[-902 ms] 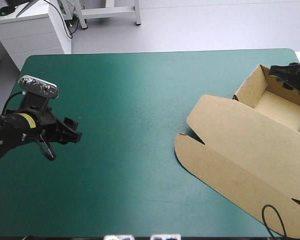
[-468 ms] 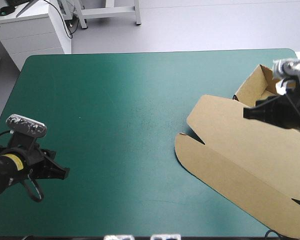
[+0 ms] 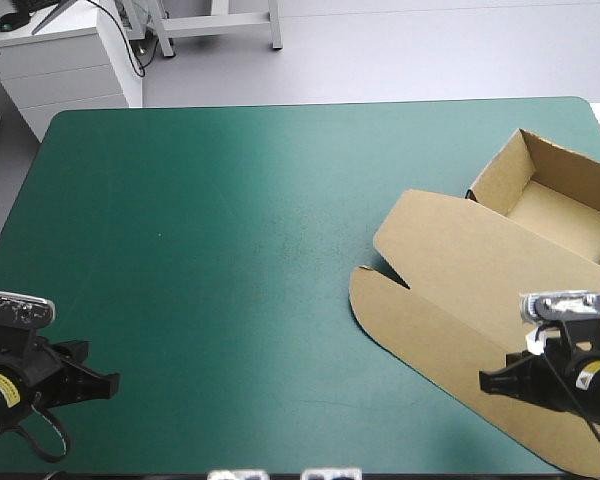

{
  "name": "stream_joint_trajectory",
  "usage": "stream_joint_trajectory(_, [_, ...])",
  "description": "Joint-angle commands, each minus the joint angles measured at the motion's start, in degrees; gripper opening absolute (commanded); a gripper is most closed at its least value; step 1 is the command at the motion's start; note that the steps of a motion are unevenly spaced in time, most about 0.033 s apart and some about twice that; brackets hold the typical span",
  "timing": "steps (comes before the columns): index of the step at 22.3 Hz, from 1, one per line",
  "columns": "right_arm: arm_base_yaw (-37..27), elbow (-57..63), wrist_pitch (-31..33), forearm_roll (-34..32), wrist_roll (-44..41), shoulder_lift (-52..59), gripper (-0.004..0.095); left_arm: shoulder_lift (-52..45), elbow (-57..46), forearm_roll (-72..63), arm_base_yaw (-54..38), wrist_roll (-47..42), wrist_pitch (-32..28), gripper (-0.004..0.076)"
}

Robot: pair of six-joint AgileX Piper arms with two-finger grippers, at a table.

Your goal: Fold the box

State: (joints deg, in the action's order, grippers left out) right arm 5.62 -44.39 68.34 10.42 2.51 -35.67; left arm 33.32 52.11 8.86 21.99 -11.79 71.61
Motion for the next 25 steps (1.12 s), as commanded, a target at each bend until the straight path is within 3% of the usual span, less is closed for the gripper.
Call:
stream_joint_trajectory(1, [0.16,3.65,-3.21,1.56,0.38,4.37,-0.0004,0.60,1.08,-0.27,0.29,-2.46,2.16,-0.0008])
stream_joint_trajectory(10, [0.16,9.47,-2.99,2.10,0.38,12.09,-0.0004,8.60,-2.27,0.90,0.29,-1.78,1.99,-0.0008])
stream_joint_trajectory(13, [0.16,9.47,-3.60,2.10,0.90,12.09,-0.0004,9.12,-6.12,0.51,0.29,3.25,-1.89,-0.0008])
stream_joint_trajectory(19, [0.16,9.47,-5.95,2.51,5.44,12.09,-0.0004,3.44,-15.48,-5.37,0.29,13.11,-9.31,-0.0008])
stream_joint_trajectory(25, [0.16,10.08,-14.78,3.51,5.62,12.09,-0.0004,-6.63,-18.58,-9.89,0.29,18.88,-13.95,-0.0008])
